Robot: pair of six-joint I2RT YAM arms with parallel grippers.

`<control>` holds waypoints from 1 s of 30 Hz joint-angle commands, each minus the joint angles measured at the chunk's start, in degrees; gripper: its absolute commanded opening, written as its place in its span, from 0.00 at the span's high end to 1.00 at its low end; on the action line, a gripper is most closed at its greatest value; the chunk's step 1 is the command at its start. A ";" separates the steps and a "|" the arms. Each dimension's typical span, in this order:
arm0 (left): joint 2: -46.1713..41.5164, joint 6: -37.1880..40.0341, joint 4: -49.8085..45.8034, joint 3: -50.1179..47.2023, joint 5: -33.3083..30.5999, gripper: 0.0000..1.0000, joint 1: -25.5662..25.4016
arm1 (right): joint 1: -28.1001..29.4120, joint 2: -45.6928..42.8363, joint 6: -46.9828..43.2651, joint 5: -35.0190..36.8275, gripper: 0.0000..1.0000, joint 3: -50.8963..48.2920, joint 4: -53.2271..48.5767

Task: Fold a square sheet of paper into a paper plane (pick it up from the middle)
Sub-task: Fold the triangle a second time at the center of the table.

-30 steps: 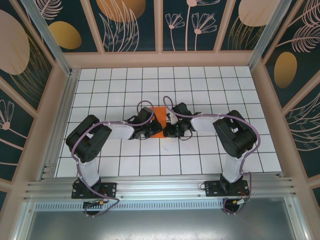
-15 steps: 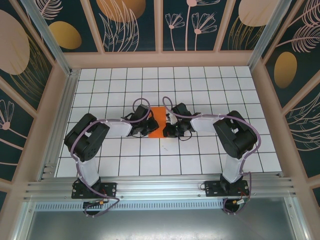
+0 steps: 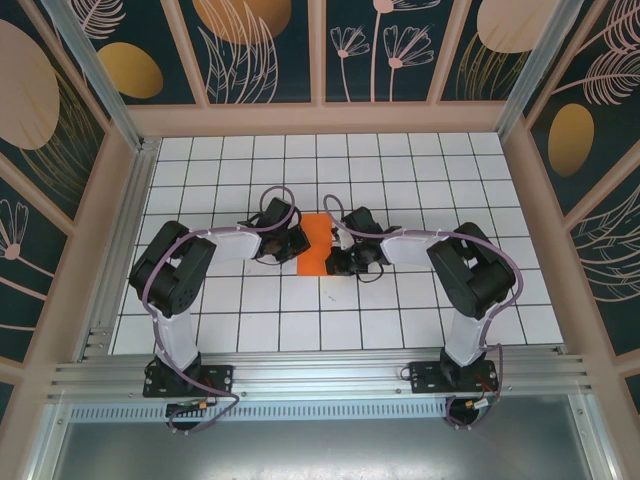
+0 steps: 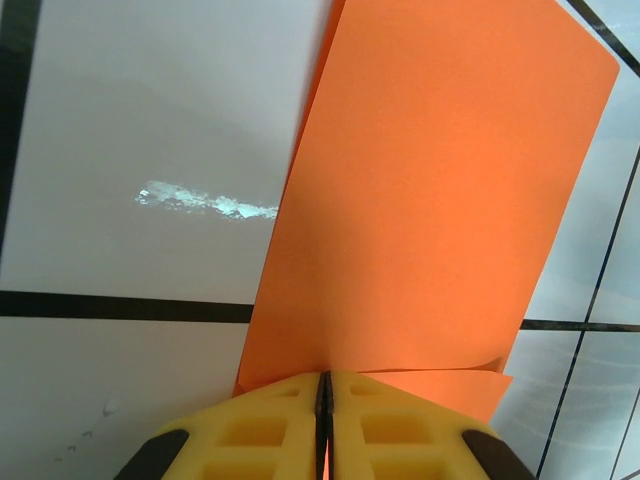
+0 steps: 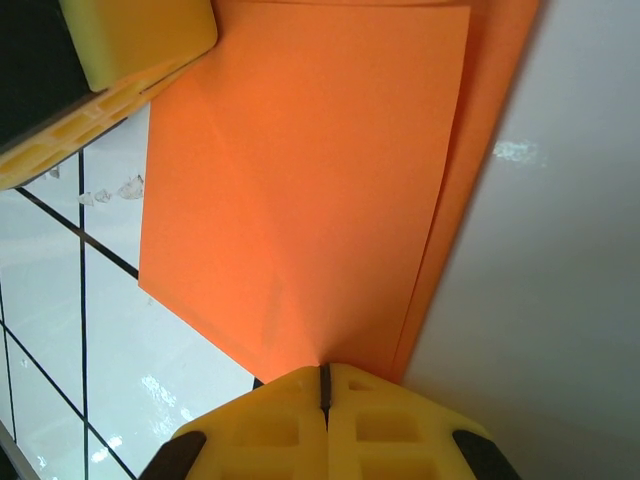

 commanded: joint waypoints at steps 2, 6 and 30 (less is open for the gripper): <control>3.77 1.71 -3.85 -0.61 -9.23 0.88 3.33 | 0.03 1.53 -1.87 7.69 1.00 -6.34 -18.13; 4.15 1.62 -2.44 -3.16 -8.38 0.90 3.31 | -0.46 -2.18 -2.15 5.81 1.00 -7.77 -18.09; 4.34 2.24 1.38 -5.35 -3.17 0.91 3.24 | 0.11 10.67 2.68 0.06 1.00 22.71 -15.13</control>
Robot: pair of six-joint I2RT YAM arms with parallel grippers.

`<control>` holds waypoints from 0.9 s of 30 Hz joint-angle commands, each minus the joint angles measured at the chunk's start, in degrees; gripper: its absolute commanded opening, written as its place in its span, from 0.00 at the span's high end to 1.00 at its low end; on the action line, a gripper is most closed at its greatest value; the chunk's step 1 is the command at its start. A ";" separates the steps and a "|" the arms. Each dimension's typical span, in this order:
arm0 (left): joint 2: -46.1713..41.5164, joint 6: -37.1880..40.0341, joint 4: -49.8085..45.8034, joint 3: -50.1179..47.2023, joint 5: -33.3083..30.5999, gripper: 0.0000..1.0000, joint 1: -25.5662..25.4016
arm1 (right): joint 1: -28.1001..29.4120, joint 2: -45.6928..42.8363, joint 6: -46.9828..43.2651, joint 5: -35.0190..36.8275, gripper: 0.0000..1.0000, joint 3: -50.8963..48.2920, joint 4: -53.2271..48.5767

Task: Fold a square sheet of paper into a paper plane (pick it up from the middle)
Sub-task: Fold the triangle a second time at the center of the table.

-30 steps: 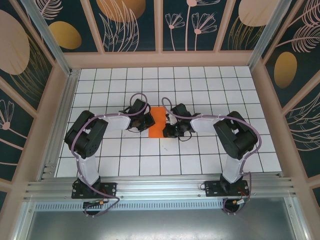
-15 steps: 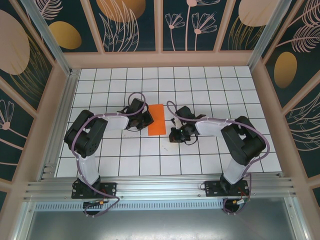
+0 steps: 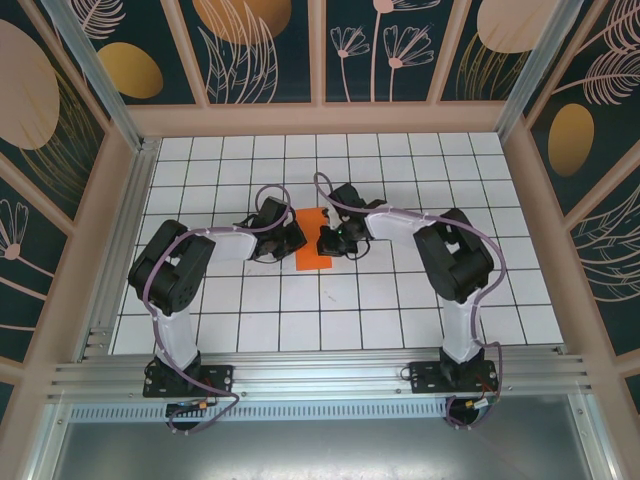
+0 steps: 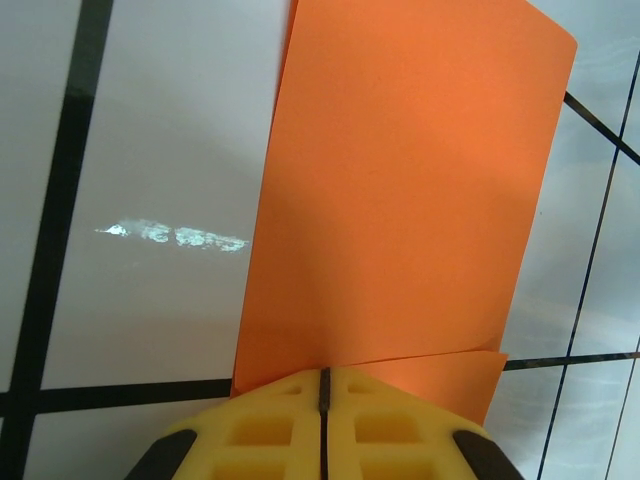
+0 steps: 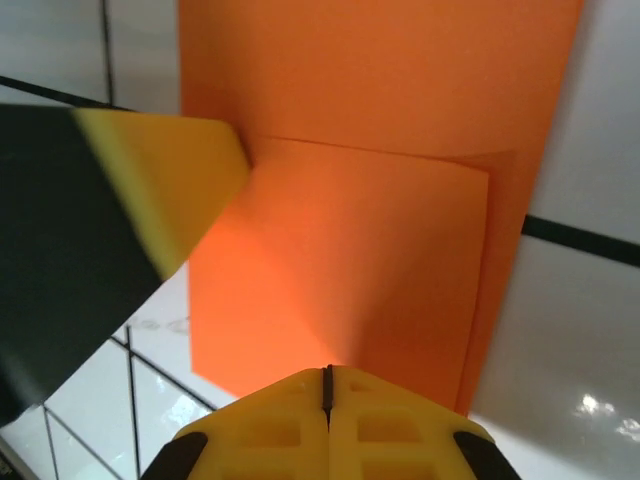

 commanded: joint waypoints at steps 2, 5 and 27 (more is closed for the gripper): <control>4.03 1.10 -5.25 -2.84 -3.68 0.91 1.35 | 0.66 1.72 0.98 -2.21 1.00 3.44 -0.38; 4.04 0.98 -4.99 -3.17 -3.48 0.91 1.30 | 0.74 3.03 1.19 -2.98 1.00 4.11 0.09; 4.39 1.10 -5.16 -3.30 -4.16 0.91 1.31 | 0.44 -2.46 -1.14 0.13 1.00 -8.26 -3.92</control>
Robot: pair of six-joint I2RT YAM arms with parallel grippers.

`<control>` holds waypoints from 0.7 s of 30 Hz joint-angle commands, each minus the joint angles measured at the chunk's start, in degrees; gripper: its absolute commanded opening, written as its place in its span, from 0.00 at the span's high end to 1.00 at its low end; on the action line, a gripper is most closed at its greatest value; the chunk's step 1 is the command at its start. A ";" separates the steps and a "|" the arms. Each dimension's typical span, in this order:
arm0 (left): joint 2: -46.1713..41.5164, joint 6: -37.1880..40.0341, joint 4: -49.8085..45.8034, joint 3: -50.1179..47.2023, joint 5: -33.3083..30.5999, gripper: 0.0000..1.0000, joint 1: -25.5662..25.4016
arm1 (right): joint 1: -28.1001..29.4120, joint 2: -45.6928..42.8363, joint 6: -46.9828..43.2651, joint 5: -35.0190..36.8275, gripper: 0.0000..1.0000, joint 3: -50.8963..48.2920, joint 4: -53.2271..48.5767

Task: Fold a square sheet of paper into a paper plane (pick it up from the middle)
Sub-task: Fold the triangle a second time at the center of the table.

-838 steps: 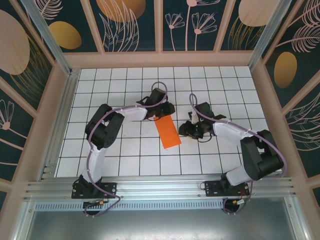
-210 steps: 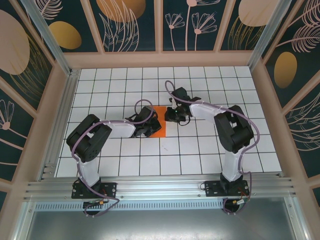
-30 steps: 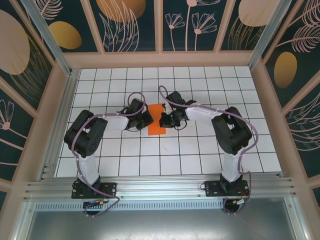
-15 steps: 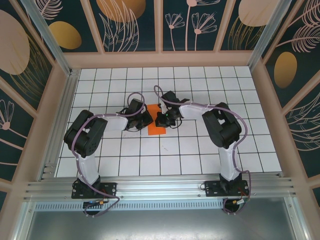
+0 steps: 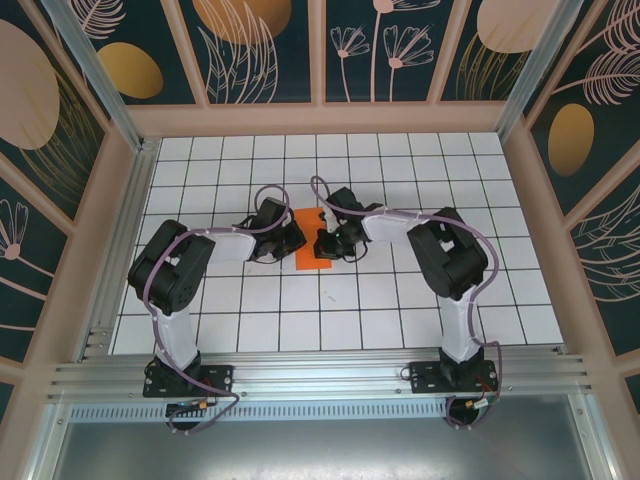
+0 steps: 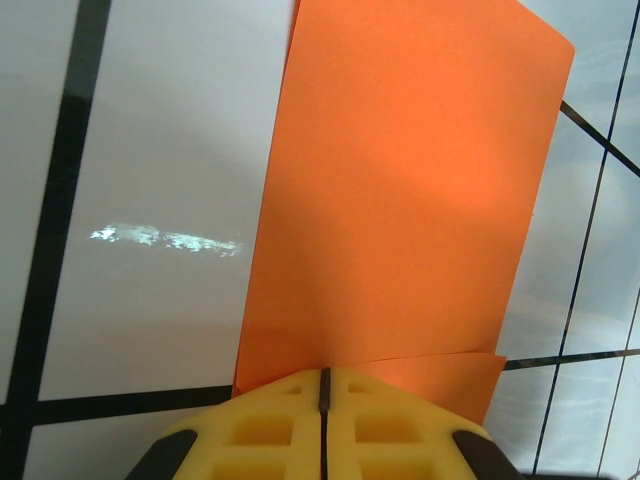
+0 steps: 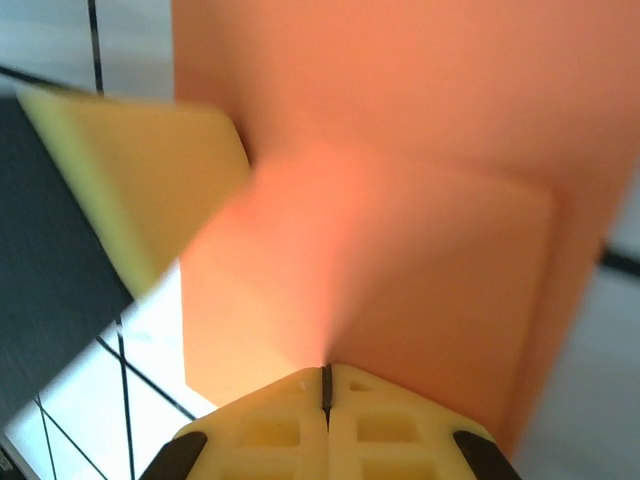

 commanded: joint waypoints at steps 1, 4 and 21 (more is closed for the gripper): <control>4.37 1.11 -7.09 -2.43 -5.00 0.91 0.97 | -0.36 -3.88 -0.93 1.95 1.00 -7.19 -7.14; 4.44 1.12 -7.09 -2.42 -4.95 0.91 0.97 | -1.38 -7.57 -0.72 2.07 1.00 -12.33 -6.83; -14.39 0.09 -6.95 1.88 -5.76 0.44 1.18 | -2.90 -14.56 -0.11 9.01 0.58 -5.72 3.14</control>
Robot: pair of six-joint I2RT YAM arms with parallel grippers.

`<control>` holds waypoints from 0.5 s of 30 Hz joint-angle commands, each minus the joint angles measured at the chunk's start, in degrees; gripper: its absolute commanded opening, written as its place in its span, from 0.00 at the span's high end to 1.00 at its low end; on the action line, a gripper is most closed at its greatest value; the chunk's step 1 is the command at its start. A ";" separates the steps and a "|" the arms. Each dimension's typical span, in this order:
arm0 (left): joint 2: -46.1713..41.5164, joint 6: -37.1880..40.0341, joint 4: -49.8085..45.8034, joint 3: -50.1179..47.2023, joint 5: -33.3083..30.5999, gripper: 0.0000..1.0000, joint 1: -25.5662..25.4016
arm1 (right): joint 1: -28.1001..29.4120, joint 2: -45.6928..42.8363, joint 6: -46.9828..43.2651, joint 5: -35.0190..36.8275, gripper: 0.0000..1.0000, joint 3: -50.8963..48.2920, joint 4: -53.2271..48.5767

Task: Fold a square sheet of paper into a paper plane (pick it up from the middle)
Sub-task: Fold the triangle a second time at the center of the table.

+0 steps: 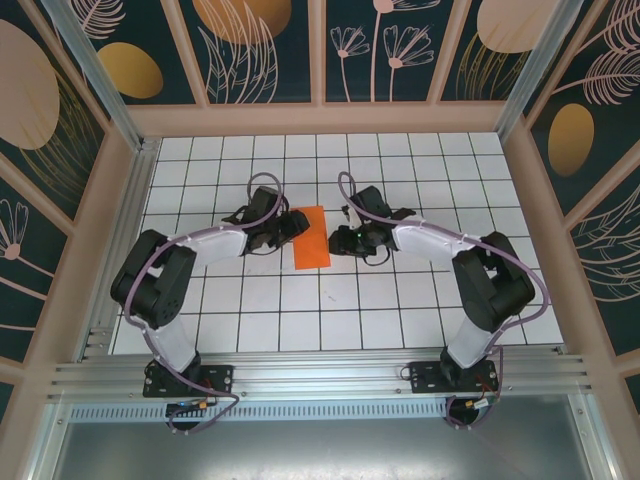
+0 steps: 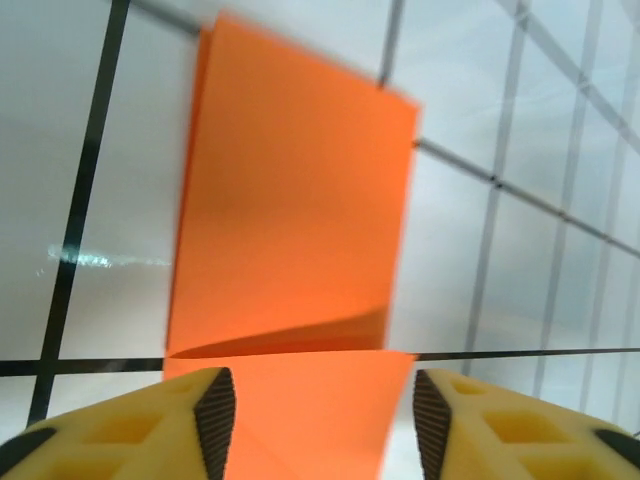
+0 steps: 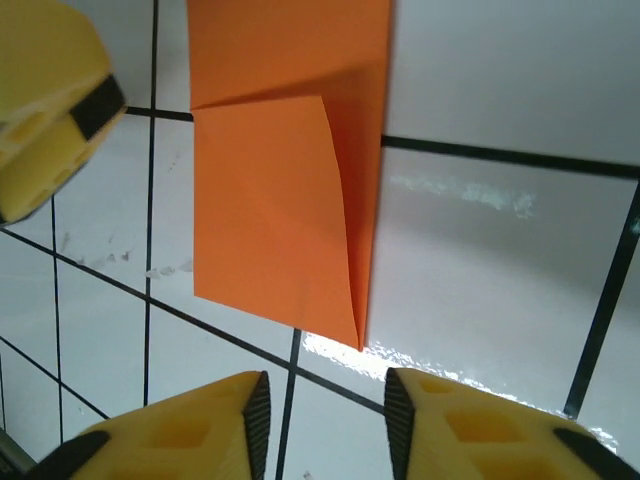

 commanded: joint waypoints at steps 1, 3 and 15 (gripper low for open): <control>-6.40 -0.80 -0.96 -2.64 -4.97 0.41 0.50 | -0.27 3.28 -1.54 1.56 0.57 4.19 3.85; -8.76 -1.22 0.24 -6.18 -6.31 0.37 0.49 | -0.39 5.08 -2.37 0.76 0.54 6.01 4.73; -14.78 -4.92 9.95 -19.08 -2.99 0.26 0.49 | -2.49 15.89 -10.74 -11.32 0.50 12.59 7.03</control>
